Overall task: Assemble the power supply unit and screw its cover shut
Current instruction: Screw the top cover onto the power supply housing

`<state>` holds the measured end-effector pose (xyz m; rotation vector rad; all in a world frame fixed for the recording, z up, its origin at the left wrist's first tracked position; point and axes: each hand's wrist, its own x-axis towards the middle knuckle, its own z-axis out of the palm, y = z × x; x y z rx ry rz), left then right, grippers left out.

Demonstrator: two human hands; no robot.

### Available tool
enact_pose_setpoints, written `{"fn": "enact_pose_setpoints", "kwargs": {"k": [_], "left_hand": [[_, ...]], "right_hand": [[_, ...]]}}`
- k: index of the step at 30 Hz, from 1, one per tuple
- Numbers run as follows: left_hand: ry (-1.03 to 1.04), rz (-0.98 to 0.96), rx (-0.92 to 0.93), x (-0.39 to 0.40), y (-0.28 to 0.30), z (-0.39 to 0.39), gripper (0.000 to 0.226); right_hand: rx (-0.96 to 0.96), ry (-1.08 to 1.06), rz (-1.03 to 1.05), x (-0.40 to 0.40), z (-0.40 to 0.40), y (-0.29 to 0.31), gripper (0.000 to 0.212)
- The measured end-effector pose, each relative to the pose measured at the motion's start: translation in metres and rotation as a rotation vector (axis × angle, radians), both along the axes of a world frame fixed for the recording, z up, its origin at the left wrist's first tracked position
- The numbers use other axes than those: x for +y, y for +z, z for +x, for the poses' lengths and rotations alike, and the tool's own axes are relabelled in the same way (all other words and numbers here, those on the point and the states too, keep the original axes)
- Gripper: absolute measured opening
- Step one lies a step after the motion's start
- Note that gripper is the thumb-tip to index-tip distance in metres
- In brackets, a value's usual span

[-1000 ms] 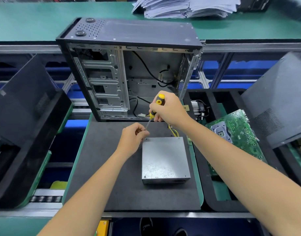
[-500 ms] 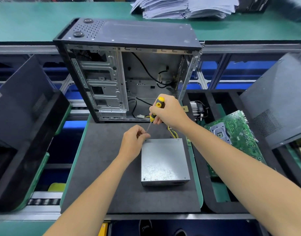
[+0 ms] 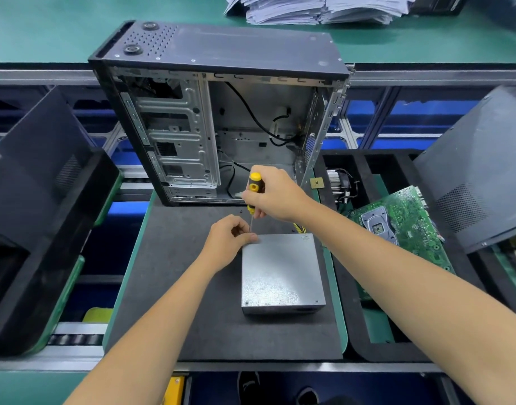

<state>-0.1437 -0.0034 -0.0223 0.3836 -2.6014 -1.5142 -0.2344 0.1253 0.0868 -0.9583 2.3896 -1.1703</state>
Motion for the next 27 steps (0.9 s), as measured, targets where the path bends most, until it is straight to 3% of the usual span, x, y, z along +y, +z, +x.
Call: {"fn": "enact_pose_setpoints", "kwargs": {"k": [3, 11, 27], "left_hand": [[-0.035, 0.053, -0.038, -0.008, 0.002, 0.003, 0.013], [-0.08, 0.093, -0.066, -0.014, 0.009, 0.003, 0.017], [-0.117, 0.195, -0.106, -0.018, 0.003, 0.004, 0.012]], "right_hand": [[0.022, 0.022, 0.029, -0.001, -0.001, 0.002, 0.016], [0.097, 0.099, 0.081, -0.005, -0.001, 0.006, 0.016], [0.064, 0.142, 0.014, -0.002, 0.003, 0.003, 0.016]]}}
